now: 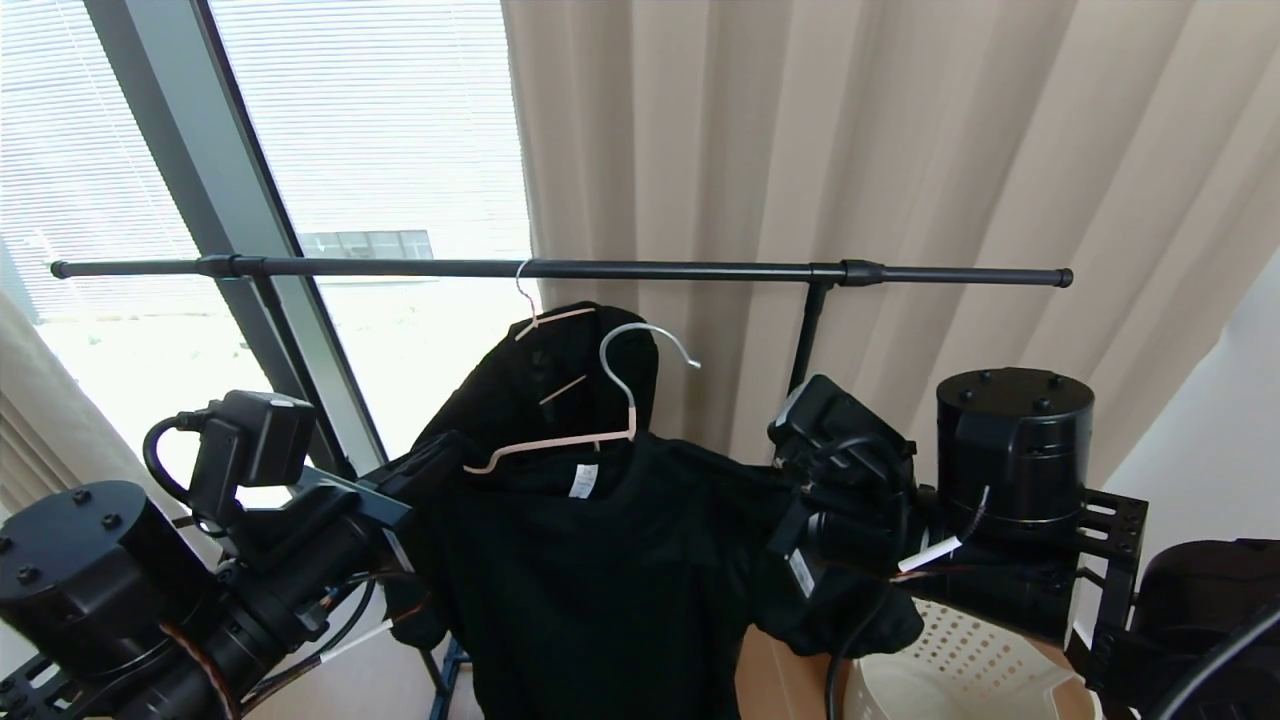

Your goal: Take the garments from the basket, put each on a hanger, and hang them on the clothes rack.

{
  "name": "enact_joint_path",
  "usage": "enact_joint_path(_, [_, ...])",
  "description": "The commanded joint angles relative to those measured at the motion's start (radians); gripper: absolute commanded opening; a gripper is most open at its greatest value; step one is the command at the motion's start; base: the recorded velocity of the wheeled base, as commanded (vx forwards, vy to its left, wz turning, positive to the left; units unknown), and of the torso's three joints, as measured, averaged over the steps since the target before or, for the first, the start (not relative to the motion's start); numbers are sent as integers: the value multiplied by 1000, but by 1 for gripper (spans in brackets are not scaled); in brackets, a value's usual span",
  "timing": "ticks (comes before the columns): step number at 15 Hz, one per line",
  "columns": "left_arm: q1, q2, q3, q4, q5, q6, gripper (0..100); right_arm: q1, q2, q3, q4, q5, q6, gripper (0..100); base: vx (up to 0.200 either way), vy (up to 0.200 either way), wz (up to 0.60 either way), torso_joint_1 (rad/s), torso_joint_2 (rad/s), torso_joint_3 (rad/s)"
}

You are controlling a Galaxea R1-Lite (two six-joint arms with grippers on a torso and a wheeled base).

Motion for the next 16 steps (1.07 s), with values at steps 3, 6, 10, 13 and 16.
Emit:
enact_joint_path(3, [-28, -80, -10, -1, 3, 33, 0, 19, 64, -28, -3, -6, 24, 0, 0, 0, 0, 0, 0, 0])
enact_joint_path(6, [-55, -126, -62, 88, 6, 33, 0, 21, 67, -36, -4, -4, 56, 0, 0, 0, 0, 0, 0, 0])
enact_joint_path(10, [-93, -246, -279, 536, 28, 33, 0, 32, 89, -50, -4, 0, 93, 0, 0, 0, 0, 0, 0, 0])
enact_joint_path(13, [-166, -291, -413, 768, 95, 34, 0, 33, 124, -60, -52, 0, 128, 0, 0, 0, 0, 0, 0, 0])
enact_joint_path(16, [-199, -292, -465, 844, 126, 43, 0, 33, 150, -59, -112, 0, 149, 0, 0, 0, 0, 0, 0, 0])
